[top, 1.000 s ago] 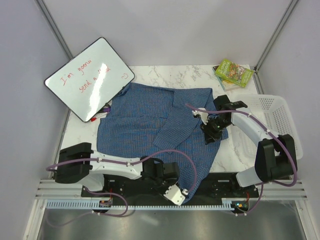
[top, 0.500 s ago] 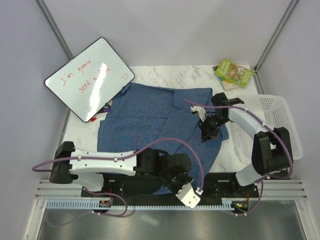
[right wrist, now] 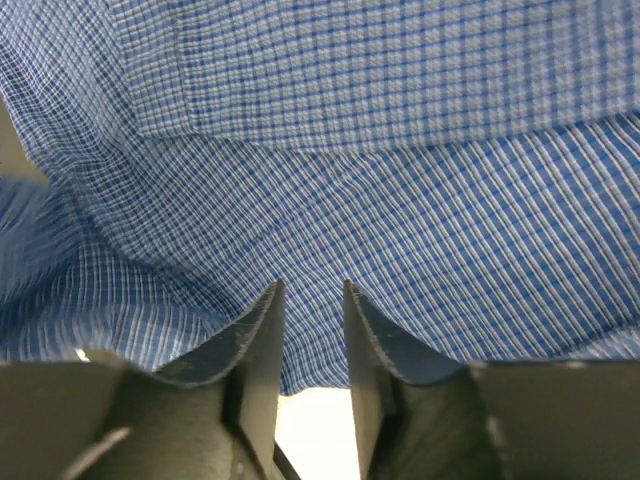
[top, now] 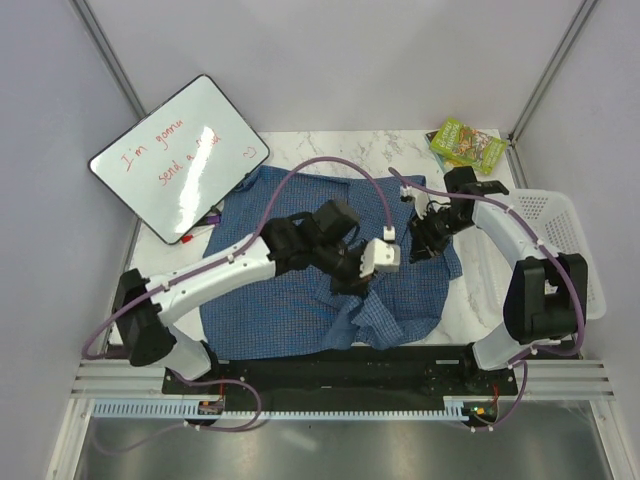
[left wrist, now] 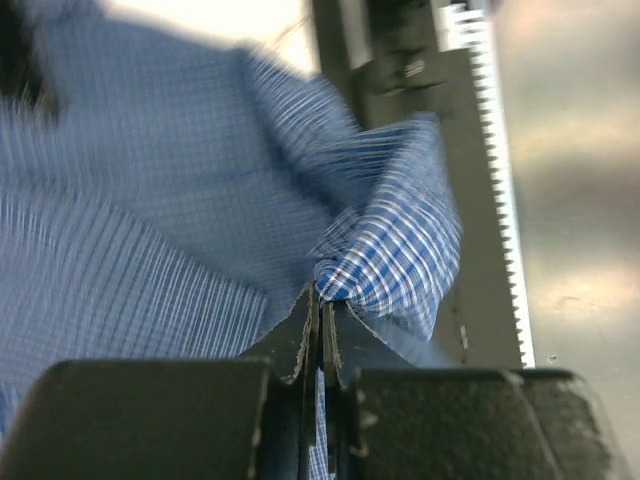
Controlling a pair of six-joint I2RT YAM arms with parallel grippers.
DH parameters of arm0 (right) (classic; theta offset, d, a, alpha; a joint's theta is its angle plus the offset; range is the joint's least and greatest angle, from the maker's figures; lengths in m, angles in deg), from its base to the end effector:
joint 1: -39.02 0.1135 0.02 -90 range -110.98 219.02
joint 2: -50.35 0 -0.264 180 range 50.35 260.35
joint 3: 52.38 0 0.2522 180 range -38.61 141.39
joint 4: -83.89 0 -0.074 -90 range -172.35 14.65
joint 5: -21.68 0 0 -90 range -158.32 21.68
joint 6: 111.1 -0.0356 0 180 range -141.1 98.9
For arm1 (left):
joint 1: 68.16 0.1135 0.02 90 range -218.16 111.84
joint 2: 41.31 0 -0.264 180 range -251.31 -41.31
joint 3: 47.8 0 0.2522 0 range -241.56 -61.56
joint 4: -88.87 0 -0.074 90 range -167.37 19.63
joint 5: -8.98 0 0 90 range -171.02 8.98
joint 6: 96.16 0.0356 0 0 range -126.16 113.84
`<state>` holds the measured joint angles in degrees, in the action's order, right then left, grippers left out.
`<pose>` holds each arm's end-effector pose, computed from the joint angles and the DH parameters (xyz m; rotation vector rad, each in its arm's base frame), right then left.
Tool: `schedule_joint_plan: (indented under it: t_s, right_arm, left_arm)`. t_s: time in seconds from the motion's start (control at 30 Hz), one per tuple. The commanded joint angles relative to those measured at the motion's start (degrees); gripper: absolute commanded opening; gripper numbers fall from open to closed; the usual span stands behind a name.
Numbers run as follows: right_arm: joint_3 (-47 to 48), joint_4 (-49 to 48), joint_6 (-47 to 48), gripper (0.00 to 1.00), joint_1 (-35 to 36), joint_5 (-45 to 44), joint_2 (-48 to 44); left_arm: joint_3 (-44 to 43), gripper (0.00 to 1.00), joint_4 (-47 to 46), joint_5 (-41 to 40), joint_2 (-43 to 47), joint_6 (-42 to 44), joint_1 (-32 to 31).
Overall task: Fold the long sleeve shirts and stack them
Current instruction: Flatten the shirt out
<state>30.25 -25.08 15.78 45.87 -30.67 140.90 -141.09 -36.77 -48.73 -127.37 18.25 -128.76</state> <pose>0.2872 0.0564 0.2424 -1.0781 2.4497 0.8138 0.1419 -0.2906 0.3323 1.8457 1.6050 -0.9651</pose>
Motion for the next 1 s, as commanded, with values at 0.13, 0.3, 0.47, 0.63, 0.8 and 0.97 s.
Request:
schedule_joint_plan:
  t_s: [0.13,0.3,0.47,0.63,0.8,0.97]
  right_arm:
    - [-0.47,7.5,8.98,0.49,-3.07,2.59,-5.89]
    - [-9.7,7.5,17.86,0.48,-2.9,5.85,-15.73]
    - [-13.4,4.08,17.53,0.57,3.33,6.3,-18.82]
    - [-18.58,-4.18,10.58,0.6,15.63,-0.11,-24.09]
    - [-22.27,-8.4,7.07,0.59,26.0,-6.78,-25.51]
    - [-22.72,-12.09,4.69,0.61,31.72,-7.5,-21.38]
  left_arm:
    - [7.53,0.07,-3.5,7.43,-8.41,-14.02,15.93]
    - [6.23,0.26,-5.09,9.72,-15.36,-18.69,26.05]
    - [8.59,0.53,-3.34,8.24,-12.47,-18.24,29.39]
    - [11.06,0.57,2.28,4.45,-10.01,-19.4,36.68]
    - [12.99,0.66,7.47,-3.01,-8.25,-15.45,43.28]
    - [13.0,0.67,10.81,-9.68,-8.77,-12.37,48.02]
